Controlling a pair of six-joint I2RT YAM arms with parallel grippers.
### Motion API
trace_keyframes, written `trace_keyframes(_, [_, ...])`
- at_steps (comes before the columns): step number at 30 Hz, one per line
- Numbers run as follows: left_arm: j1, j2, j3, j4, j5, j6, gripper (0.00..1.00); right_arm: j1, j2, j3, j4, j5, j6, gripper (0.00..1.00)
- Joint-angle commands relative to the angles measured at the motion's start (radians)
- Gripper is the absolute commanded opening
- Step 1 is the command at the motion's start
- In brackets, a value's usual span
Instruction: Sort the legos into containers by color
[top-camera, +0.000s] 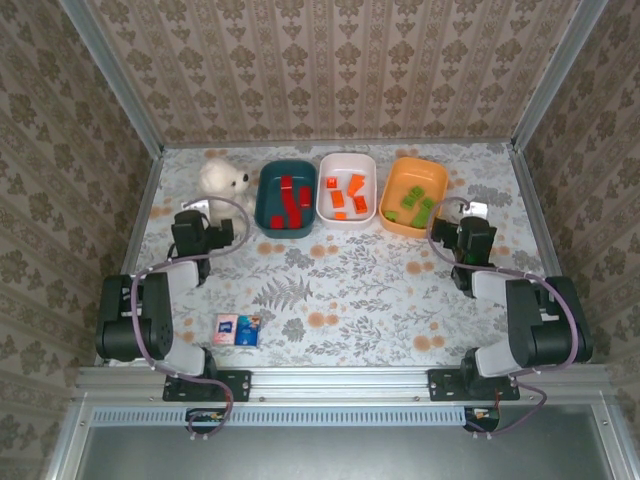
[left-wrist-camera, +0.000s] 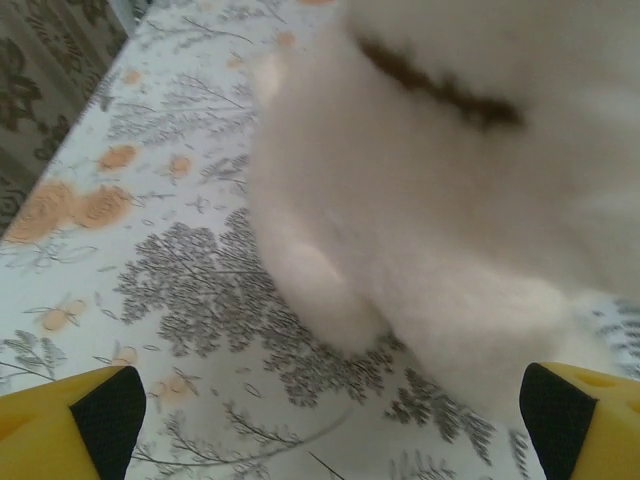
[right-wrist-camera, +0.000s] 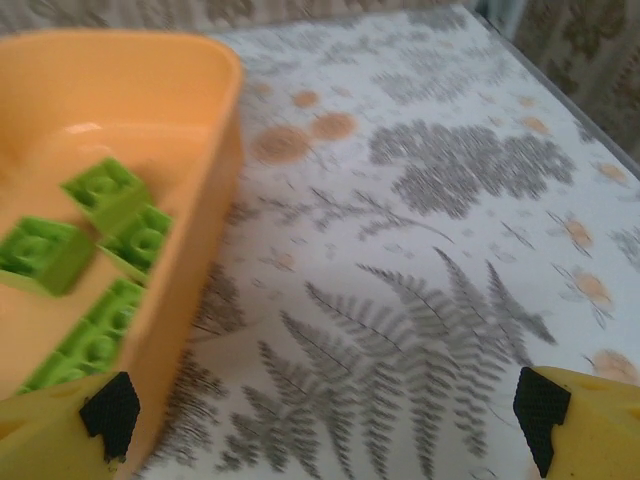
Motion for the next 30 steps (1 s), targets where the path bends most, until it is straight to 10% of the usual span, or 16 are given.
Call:
trace_keyframes(1, [-0.019, 0.007, -0.093, 0.208, 0.044, 0.049, 1.00, 0.005, 0.054, -0.082, 0.246, -0.057, -0.017, 1.00])
trace_keyframes(3, [-0.031, 0.062, -0.190, 0.459, -0.001, 0.064, 1.00, 0.009, 0.091, -0.126, 0.395, -0.048, -0.027, 1.00])
trace_keyframes(30, [-0.037, 0.044, -0.147, 0.344, -0.083, 0.024, 1.00, 0.056, 0.085, -0.035, 0.204, 0.031, -0.049, 1.00])
